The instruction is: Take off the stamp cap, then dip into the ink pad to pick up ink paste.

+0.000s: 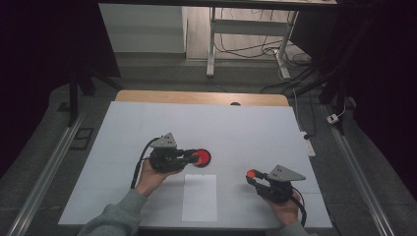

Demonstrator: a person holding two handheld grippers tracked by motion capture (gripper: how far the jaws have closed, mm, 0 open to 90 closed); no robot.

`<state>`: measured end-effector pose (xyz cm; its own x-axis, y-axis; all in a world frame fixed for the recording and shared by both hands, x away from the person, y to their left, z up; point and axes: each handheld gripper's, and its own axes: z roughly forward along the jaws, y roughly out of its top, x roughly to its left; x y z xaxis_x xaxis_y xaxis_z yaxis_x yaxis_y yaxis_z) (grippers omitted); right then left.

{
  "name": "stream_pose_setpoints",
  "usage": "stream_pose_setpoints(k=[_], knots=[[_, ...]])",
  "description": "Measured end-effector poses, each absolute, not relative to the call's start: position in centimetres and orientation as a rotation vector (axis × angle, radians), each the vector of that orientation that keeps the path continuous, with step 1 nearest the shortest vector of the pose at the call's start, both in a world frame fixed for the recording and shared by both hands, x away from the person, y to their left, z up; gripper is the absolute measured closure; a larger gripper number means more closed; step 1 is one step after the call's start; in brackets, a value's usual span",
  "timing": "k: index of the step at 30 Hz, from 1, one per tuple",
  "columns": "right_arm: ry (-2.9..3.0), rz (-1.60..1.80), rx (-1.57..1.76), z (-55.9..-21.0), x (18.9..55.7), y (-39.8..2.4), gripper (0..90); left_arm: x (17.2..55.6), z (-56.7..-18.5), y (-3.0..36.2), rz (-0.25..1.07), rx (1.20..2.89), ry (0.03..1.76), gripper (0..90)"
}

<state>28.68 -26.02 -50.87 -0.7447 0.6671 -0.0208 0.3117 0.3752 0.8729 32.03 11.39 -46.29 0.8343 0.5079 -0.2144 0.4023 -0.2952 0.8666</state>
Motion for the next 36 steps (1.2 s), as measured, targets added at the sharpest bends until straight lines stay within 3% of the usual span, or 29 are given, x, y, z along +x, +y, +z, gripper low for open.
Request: stream_pose_setpoints(k=[16, 36], knots=[[2.27, 1.331, 0.876, -50.7, 28.7, -26.1, 64.7, 34.6, -44.8, 11.0, 0.099, 1.93, 0.666, 72.4], [2.268, 1.32, 0.867, -50.8, 28.8, -26.1, 64.7, 37.0, -47.0, 10.1, 0.111, 2.0, 0.705, 72.4]])
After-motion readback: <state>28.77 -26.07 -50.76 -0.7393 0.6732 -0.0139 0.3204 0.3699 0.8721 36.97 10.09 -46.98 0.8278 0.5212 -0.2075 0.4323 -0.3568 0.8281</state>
